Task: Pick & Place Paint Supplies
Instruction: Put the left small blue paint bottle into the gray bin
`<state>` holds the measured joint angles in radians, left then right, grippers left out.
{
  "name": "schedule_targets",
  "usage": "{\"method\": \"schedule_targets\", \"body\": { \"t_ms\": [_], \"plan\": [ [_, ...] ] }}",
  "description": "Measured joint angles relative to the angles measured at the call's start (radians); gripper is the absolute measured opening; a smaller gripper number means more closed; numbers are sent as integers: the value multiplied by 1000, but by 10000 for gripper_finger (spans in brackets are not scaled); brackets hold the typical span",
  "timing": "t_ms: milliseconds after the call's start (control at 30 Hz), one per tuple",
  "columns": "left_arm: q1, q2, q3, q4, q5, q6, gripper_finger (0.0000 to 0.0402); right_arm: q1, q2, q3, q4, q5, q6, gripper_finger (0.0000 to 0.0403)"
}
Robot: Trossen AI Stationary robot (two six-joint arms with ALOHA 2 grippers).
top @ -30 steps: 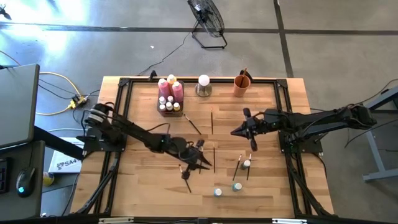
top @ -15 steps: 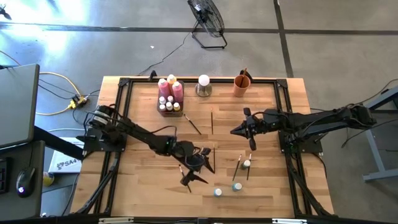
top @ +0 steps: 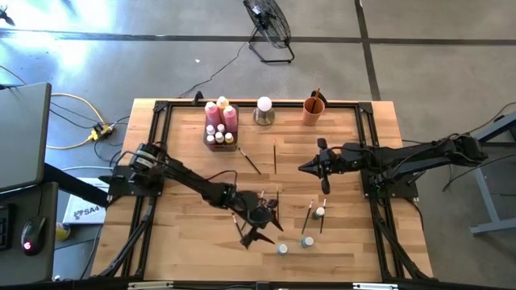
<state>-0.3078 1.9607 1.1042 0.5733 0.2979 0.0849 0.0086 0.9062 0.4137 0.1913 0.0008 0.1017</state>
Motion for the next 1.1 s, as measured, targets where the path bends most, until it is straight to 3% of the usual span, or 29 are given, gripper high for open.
{"method": "schedule_targets", "body": {
  "t_ms": [367, 1100],
  "plan": [
    [0, 77, 100, 0, 51, -5, 239, 0, 0, 0, -12, -3, 0, 4],
    [0, 82, 107, -29, 78, -12, 239, 0, 0, 0, -15, 0, 0, 4]
  ]
}}
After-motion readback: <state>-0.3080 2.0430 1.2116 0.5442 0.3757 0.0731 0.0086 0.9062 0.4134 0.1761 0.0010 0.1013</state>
